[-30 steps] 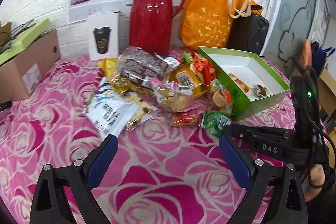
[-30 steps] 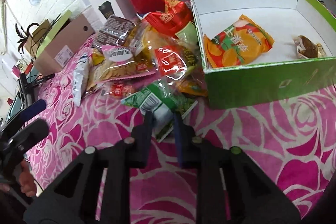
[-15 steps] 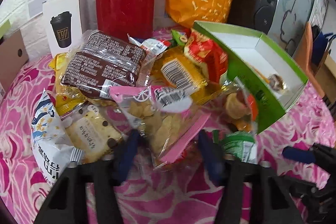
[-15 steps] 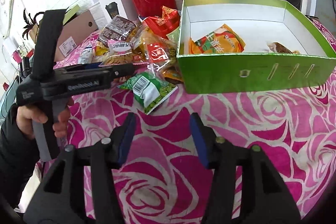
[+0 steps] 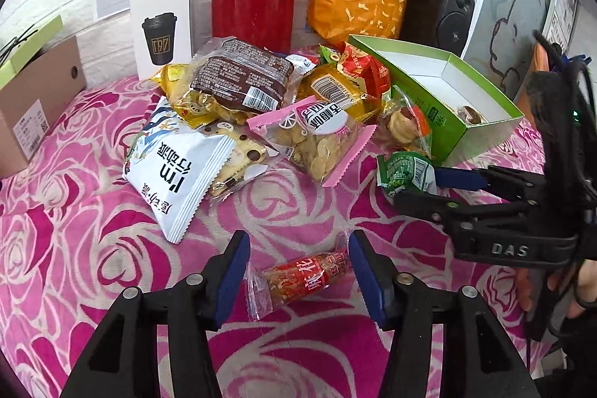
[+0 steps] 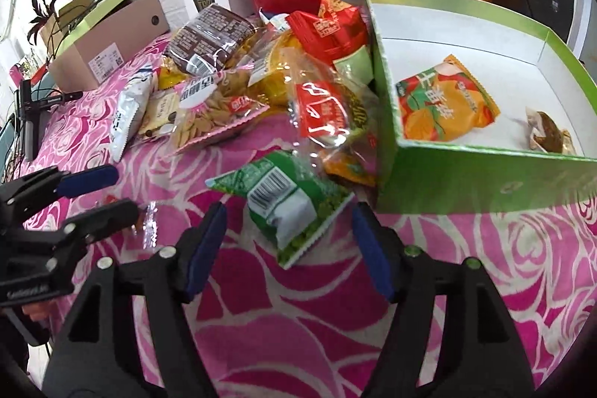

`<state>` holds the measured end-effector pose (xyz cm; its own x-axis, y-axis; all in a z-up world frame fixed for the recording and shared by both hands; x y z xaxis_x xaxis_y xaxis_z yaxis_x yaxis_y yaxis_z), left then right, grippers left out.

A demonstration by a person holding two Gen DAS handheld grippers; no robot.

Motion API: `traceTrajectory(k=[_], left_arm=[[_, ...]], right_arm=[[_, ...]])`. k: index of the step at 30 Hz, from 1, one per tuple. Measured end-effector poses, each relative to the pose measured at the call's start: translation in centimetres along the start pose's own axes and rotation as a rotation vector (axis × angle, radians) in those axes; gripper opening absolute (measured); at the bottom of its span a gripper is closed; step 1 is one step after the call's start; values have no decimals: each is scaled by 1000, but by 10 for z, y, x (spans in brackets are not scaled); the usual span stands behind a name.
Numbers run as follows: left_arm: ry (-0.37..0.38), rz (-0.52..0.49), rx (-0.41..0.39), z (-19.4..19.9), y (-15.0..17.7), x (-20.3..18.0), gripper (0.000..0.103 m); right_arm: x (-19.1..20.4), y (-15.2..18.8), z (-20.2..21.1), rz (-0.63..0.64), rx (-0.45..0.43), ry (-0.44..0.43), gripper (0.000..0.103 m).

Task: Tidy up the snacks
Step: 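Grasp the green snack bag with the right gripper while the left gripper grasps the red-wrapped snack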

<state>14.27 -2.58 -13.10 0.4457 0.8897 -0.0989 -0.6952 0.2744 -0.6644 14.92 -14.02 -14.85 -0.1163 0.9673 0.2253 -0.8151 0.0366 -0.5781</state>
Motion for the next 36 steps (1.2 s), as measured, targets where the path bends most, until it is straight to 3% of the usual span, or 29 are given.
traceTrajectory(k=[7, 11, 12, 15, 21, 27, 36], left_arm=[[19, -37, -5, 6, 3, -3, 72], [24, -45, 11, -3, 5, -3, 72], [26, -39, 16, -7, 5, -2, 72], [90, 2, 7, -10, 3, -2, 57], [40, 6, 20, -3, 3, -6, 42], [33, 12, -31, 22, -4, -10, 41], [78, -45, -153, 55, -66, -45, 41]], right_arm=[[-1, -1, 1, -4, -9, -1, 69], [0, -3, -5, 7, -9, 10, 68], [0, -3, -6, 14, -10, 23, 54], [1, -3, -4, 18, -10, 10, 41], [2, 3, 17, -11, -32, -36, 37], [4, 2, 54, -34, -104, -76, 37], [-35, -26, 106, -95, -246, -20, 37]])
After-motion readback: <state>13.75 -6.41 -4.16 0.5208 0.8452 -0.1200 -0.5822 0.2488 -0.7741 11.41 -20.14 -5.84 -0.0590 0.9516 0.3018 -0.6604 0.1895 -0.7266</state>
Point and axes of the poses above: each gripper's, at about its wrist camera, not at the fingertips, and z roughly against the way its jaws point, x to its left, y to its underside, the point moved 8 cm from there along -z, roughly the way its jaws point, and after that the axes turned 2 degrees about -z, right-handed, at the moved point
